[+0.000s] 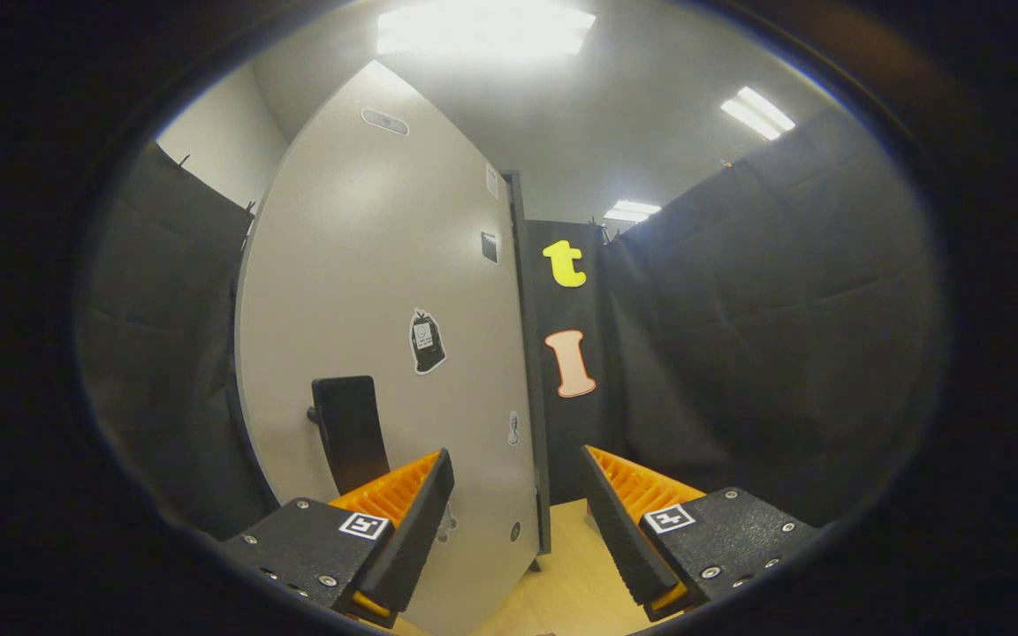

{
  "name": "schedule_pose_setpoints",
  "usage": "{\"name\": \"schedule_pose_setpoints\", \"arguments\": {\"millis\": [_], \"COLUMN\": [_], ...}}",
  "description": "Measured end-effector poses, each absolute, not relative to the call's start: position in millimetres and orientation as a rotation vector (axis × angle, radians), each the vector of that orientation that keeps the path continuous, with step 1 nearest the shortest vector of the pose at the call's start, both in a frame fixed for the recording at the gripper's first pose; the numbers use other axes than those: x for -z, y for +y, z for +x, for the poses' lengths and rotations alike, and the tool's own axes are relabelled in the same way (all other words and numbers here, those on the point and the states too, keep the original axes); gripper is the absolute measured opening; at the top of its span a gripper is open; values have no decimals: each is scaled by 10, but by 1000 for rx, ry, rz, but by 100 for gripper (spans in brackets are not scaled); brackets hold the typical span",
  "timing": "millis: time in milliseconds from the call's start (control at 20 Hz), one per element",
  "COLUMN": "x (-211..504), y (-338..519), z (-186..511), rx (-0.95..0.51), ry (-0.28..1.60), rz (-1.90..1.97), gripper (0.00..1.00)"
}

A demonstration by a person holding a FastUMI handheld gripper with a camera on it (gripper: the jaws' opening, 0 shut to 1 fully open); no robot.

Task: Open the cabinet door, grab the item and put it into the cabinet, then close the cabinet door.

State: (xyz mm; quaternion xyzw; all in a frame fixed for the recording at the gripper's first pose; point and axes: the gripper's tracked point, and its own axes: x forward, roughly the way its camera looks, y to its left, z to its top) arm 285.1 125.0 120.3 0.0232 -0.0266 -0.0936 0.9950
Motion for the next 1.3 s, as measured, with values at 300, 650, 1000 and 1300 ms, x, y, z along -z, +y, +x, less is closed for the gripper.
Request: {"name": "schedule_pose_setpoints", "arguments": {"millis": [300,650,1000,1300], "x": [-1053,-880,-755,-698], "y": [1916,2666,2669,2266], "z": [3319,3557,2836,2048], "rx": [73,-78,-116,-43], "ry": [-12,11,-12,-72], "rz": [52,-15,-26,-9], "gripper": [91,94,94,94]}}
